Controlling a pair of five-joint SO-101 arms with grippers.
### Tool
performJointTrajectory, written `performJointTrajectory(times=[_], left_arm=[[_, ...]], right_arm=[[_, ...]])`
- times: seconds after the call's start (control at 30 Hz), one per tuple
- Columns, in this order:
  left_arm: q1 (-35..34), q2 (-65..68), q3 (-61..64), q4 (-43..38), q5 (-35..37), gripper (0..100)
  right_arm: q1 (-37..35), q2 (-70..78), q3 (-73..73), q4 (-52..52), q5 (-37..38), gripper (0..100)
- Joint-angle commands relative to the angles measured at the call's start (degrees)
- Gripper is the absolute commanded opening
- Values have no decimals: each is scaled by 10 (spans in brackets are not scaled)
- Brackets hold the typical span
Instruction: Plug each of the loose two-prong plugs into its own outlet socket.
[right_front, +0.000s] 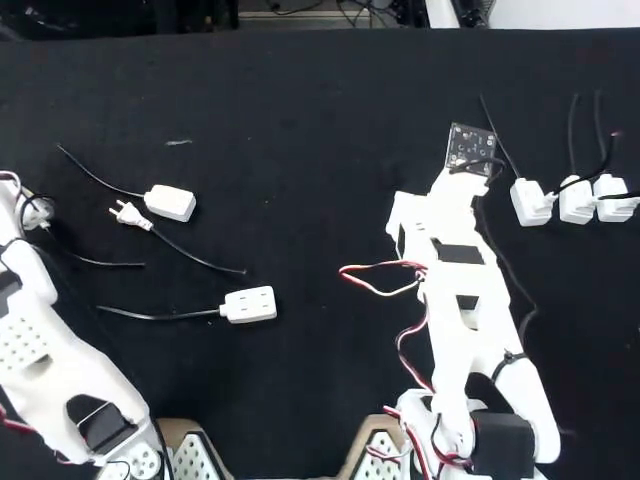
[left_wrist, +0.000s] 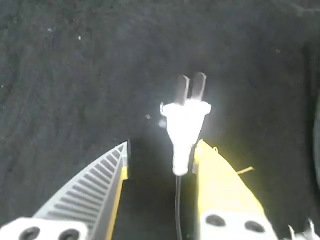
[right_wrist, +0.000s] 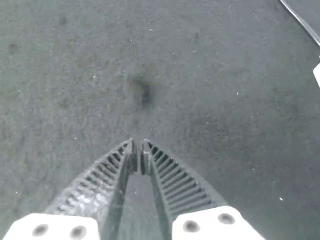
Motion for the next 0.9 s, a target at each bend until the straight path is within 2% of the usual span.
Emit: performJointTrajectory(times=[0.0, 0.37, 0.53, 0.6, 0.73, 0.87], left_arm=[[-5, 47, -99, -6, 2, 213], [-2, 122, -193, -3, 6, 201], [0, 134, -197, 39, 7, 21], [1, 129, -198, 58, 7, 48], [-1, 125, -199, 79, 7, 30], [0, 90, -217, 135, 7, 30]], right_arm=[[-8, 4, -29, -13, -1, 12], [-35, 4, -19, -14, 0, 12], [-35, 4, -18, -14, 0, 12], [-35, 4, -18, -14, 0, 12], [-35, 4, -18, -14, 0, 12], [-35, 4, -18, -14, 0, 12]])
